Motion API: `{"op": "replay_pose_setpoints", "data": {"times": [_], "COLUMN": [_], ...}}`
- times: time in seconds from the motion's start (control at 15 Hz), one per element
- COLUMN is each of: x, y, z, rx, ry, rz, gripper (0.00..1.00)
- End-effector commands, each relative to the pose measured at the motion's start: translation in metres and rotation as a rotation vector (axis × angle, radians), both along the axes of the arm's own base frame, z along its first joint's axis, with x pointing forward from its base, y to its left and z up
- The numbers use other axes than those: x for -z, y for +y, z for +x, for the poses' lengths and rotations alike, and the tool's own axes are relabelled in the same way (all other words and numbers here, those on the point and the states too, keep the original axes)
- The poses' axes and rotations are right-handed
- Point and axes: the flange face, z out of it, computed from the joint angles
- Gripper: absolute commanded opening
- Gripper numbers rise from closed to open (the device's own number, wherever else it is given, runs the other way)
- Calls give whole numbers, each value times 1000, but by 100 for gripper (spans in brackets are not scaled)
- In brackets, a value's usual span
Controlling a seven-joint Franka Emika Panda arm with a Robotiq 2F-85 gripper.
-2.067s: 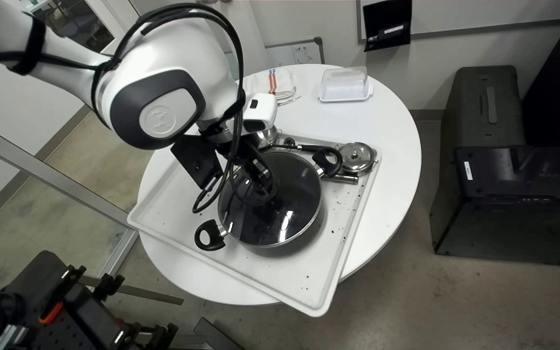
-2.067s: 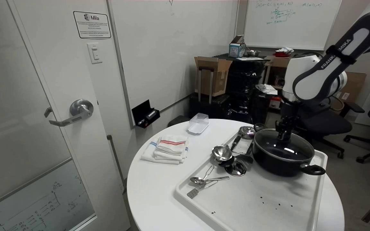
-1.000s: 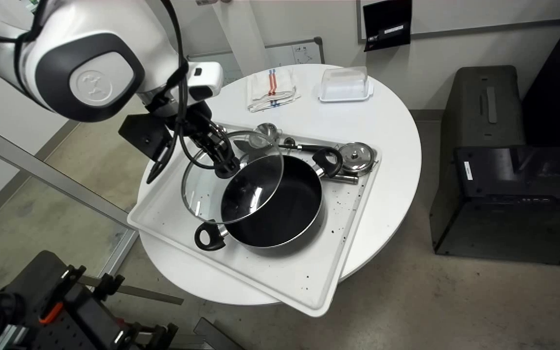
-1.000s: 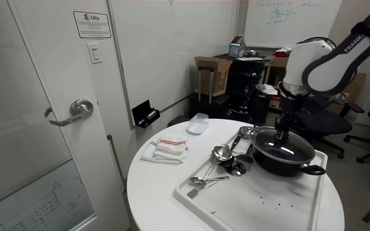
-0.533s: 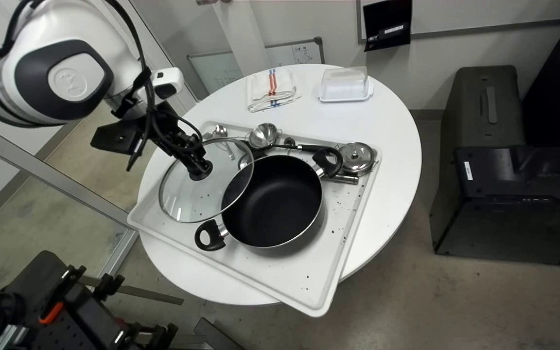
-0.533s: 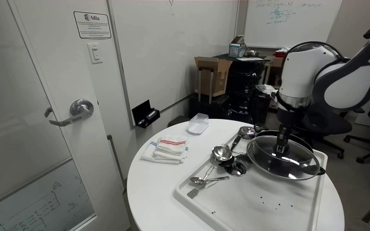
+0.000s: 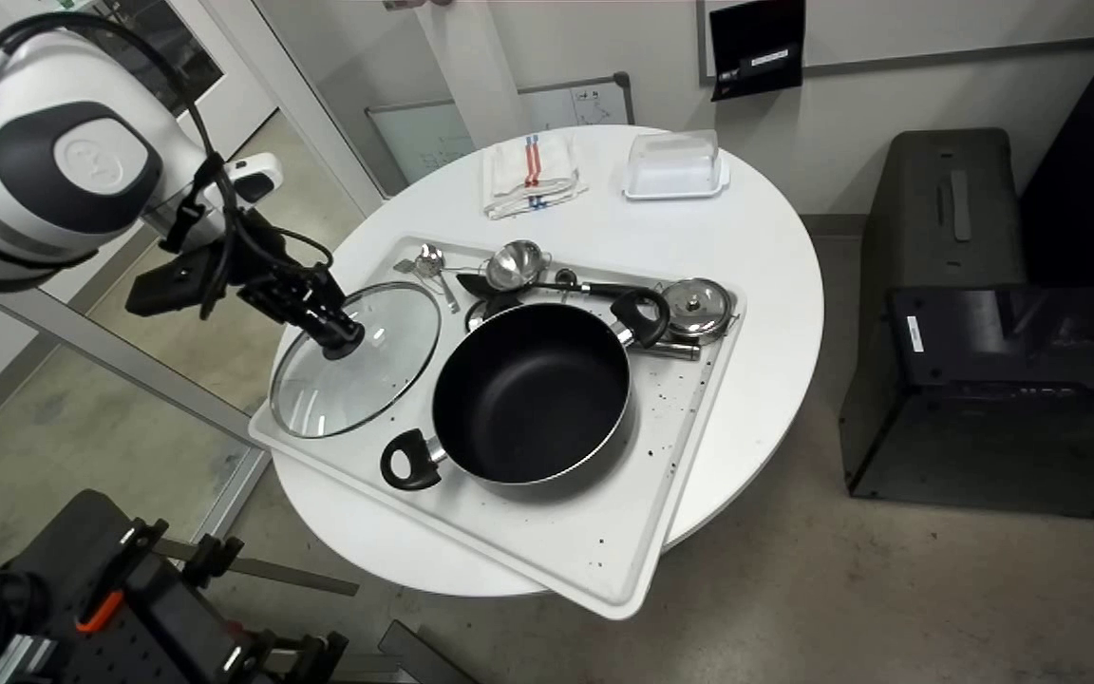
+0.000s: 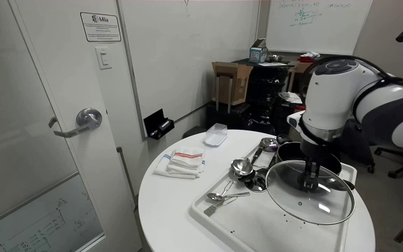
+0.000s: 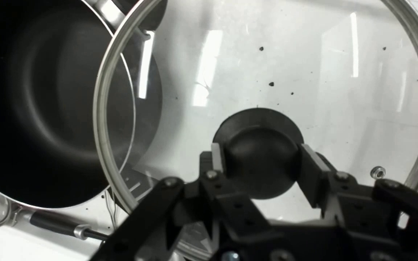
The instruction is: Put the lid on the tray
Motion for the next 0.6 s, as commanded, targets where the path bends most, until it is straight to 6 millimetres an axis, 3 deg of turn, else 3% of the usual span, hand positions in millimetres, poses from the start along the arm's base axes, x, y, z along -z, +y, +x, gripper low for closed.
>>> {"op": "replay_pose_setpoints", "data": {"times": [0.0, 0.53], "x": [-3, 21], "y": [24, 45], "z": [-8, -9], "rx": [-70, -167], "ry": [-23, -31], "rz": [-25, 21], "gripper": [25, 25]}}
